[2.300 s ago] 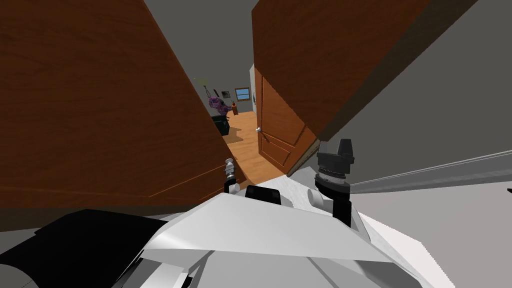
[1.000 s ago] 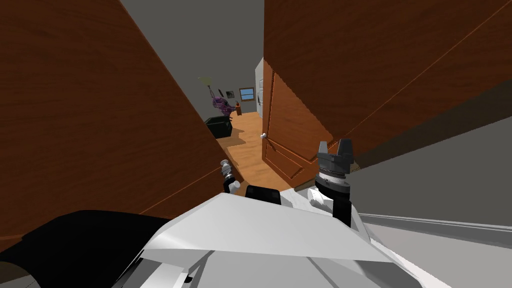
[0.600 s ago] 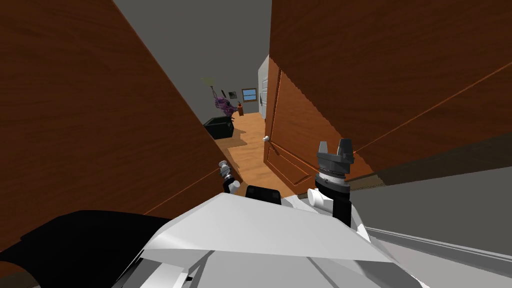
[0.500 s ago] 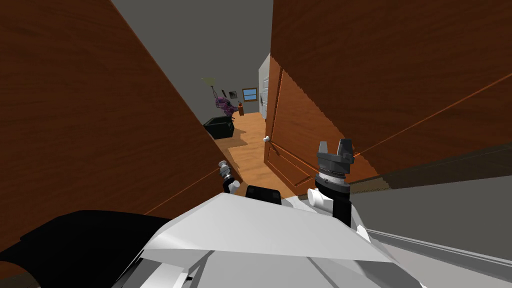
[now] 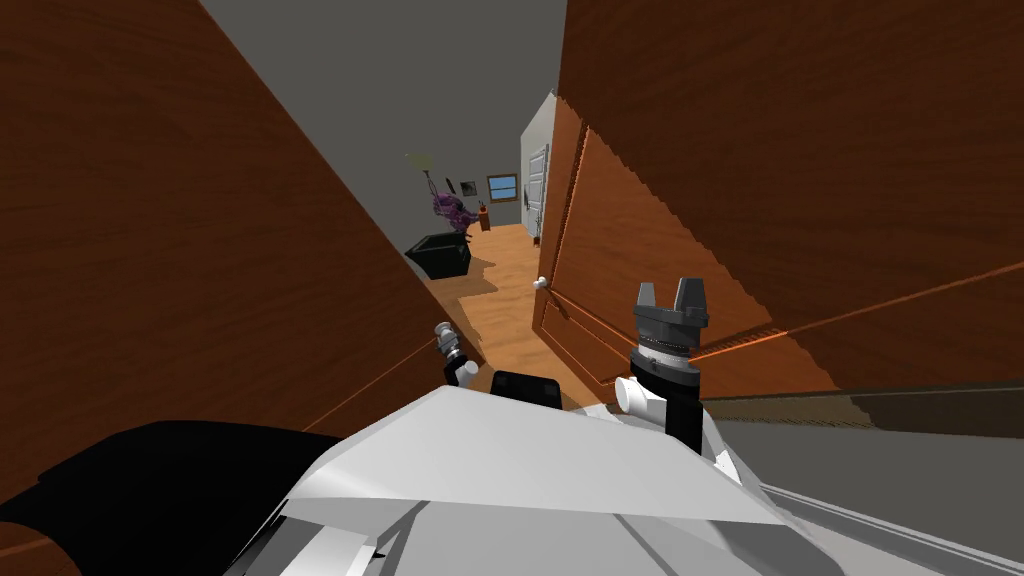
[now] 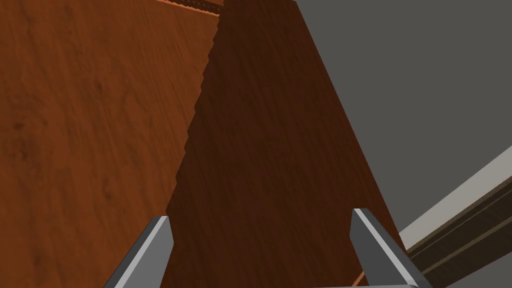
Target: Push the door open
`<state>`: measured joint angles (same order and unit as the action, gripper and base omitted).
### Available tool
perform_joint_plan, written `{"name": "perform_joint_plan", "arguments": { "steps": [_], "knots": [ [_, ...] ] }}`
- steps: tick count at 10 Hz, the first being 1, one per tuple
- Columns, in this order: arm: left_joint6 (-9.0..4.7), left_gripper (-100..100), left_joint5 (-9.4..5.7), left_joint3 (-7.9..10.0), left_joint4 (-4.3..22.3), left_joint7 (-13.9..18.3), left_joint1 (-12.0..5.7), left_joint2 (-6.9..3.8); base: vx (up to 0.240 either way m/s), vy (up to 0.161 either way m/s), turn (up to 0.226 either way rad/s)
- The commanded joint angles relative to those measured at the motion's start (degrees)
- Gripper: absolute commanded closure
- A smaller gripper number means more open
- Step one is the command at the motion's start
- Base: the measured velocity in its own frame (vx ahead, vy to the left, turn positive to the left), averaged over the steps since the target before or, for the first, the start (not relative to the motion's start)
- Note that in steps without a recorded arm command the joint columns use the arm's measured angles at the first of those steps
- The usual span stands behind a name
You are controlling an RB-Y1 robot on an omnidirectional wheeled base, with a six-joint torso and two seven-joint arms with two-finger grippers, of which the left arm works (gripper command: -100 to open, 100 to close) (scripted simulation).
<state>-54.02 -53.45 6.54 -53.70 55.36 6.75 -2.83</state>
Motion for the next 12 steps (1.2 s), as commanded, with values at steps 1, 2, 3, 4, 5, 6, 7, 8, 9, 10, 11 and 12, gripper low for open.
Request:
{"name": "perform_joint_plan", "arguments": {
  "steps": [1,2,3,4,5,6,7,8,9,10,11,12],
  "knots": [
    [-1.07,100,-0.84,1.61,-0.48,-0.66,0.13,-0.88,0.211,0.151,0.093],
    [-1.07,100,-0.84,1.61,-0.48,-0.66,0.13,-0.88,0.143,0.108,0.031],
    [-1.73,100,-1.59,2.57,-0.49,-1.21,0.10,-1.11,0.163,0.155,0.125],
    [-1.90,100,-1.79,2.82,-0.49,-1.36,0.09,-1.14,0.177,0.179,0.108],
    [-2.08,100,-1.99,3.09,-0.50,-1.51,0.08,-1.14,0.155,0.141,0.037],
    [-2.45,100,-2.40,3.61,-0.51,-1.81,0.06,-1.14,0.175,0.125,0.097],
    [-2.63,100,-2.61,3.88,-0.51,-1.96,0.05,-1.09,0.169,0.122,0.056],
    [-2.82,100,-2.82,4.15,-0.51,-2.12,0.04,-1.04,0.124,0.091,0.043],
    [-3.19,100,-3.24,4.69,-0.52,-2.43,0.02,-0.90,0.139,0.098,0.092],
    [-3.56,100,-3.67,5.24,-0.53,-2.74,0.00,-0.70,0.193,0.145,0.098],
    [-3.74,100,-3.87,5.50,-0.53,-2.89,-0.01,-0.58,0.173,0.146,0.067],
    [-3.92,100,-4.08,5.77,-0.54,-3.04,-0.01,-0.43,0.125,0.113,0.096]
  ]
}}
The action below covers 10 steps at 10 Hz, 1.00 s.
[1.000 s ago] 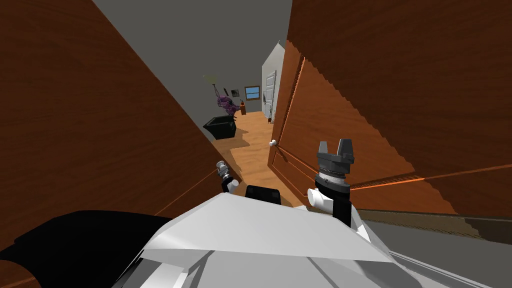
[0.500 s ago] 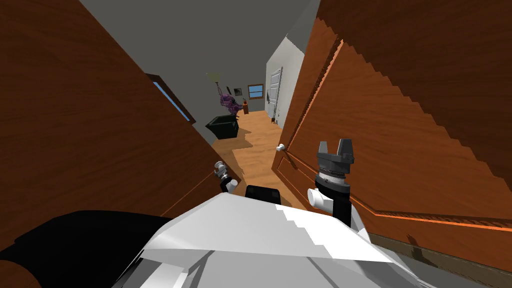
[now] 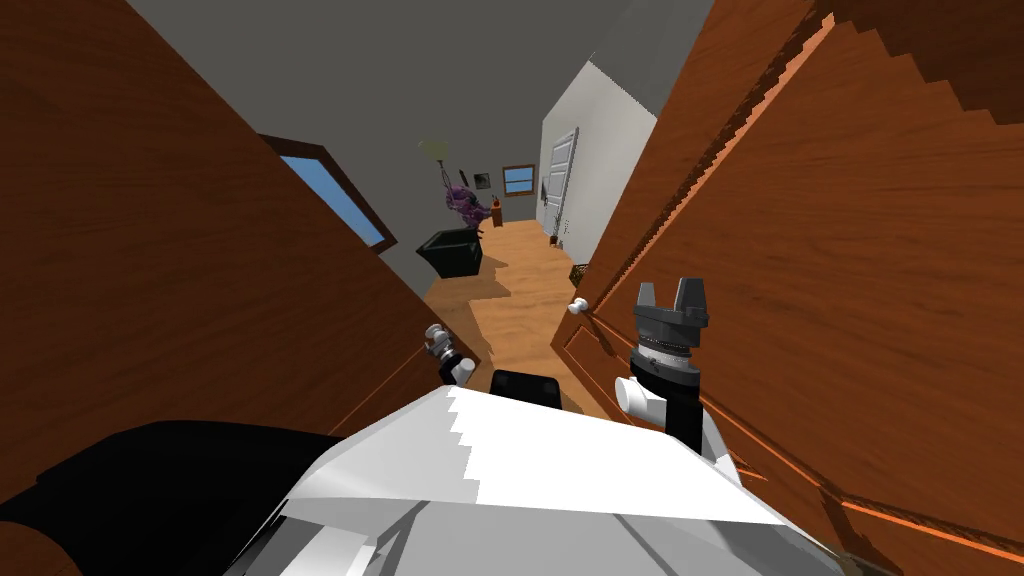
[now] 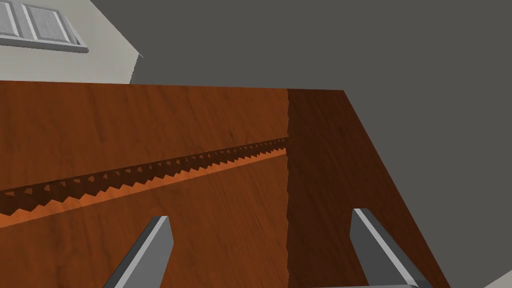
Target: Push the door open
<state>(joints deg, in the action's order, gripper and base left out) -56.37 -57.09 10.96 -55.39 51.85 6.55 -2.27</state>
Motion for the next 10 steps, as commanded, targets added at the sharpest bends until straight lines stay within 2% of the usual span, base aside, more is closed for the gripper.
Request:
{"name": "perform_joint_plan", "arguments": {
  "steps": [1,4,8,10],
  "knots": [
    [-1.75,100,-0.65,1.61,1.15,0.32,0.17,-0.83,0.112,0.073,0.022],
    [-2.44,100,-1.43,2.62,1.13,-0.25,0.13,-0.08,0.122,0.057,0.081],
    [-3.56,100,-2.70,4.25,1.11,-1.19,0.08,1.81,0.184,0.036,0.080],
    [-4.12,100,-3.33,5.06,1.10,-1.65,0.05,3.19,0.205,-0.006,0.078]
  ]
}}
